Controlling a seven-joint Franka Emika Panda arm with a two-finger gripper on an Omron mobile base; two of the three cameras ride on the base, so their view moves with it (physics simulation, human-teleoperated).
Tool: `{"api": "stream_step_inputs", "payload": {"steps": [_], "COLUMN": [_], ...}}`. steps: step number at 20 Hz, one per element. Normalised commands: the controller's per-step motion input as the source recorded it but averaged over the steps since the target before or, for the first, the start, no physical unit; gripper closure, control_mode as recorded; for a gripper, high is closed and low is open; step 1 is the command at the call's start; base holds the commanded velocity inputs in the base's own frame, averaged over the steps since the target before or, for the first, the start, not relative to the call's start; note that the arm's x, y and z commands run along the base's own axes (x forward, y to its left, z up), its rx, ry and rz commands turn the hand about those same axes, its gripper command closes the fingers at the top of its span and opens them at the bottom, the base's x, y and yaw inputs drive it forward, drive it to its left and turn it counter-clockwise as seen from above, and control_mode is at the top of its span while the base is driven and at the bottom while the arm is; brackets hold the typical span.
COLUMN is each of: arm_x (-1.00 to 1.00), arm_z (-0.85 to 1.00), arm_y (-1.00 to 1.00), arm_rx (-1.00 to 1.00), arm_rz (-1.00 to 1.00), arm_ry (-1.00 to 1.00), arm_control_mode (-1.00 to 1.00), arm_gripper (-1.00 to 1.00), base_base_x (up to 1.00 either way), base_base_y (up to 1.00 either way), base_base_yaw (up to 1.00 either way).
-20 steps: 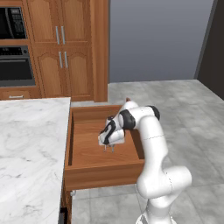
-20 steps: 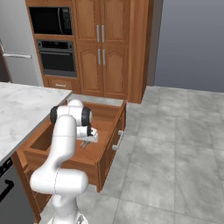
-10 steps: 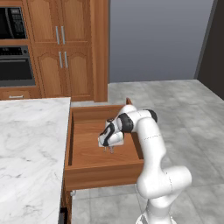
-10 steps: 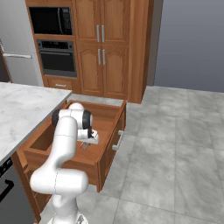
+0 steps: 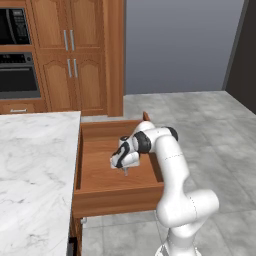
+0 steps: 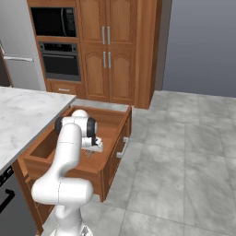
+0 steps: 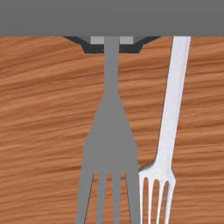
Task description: Organize the utensils by type. Pick up the wooden spoons from the counter and place them in the open cabinet. Then pick up the metallic utensils from the counter and place them in the open drawer.
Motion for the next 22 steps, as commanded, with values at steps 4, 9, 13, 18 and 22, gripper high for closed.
{"api": "stream_step_inputs", "payload": {"steps": [4,9,13,18,22], "arm_x": [0.03,0.00,0.00,-0.02,-0.22], "arm_z": [-0.04,0.00,0.19,0.78,0.99], "arm_y": [0.00,0.00,-0.02,-0.05,-0.12], "arm_rx": [0.00,0.00,0.00,0.00,0.00], "arm_rz": [0.00,0.00,0.00,0.00,0.00], "arm_ry": [0.00,0.00,-0.01,-0.10,-0.10], "arm_control_mode": [-1.00,-1.00,-1.00,-1.00,-1.00], "arm_gripper": [-1.00,-1.00,-1.00,-1.00,-1.00], "base_base_x": [0.00,0.00,0.00,0.00,0.00], "base_base_y": [0.00,0.00,0.00,0.00,0.00], "base_base_yaw": [0.00,0.00,0.00,0.00,0.00]}}
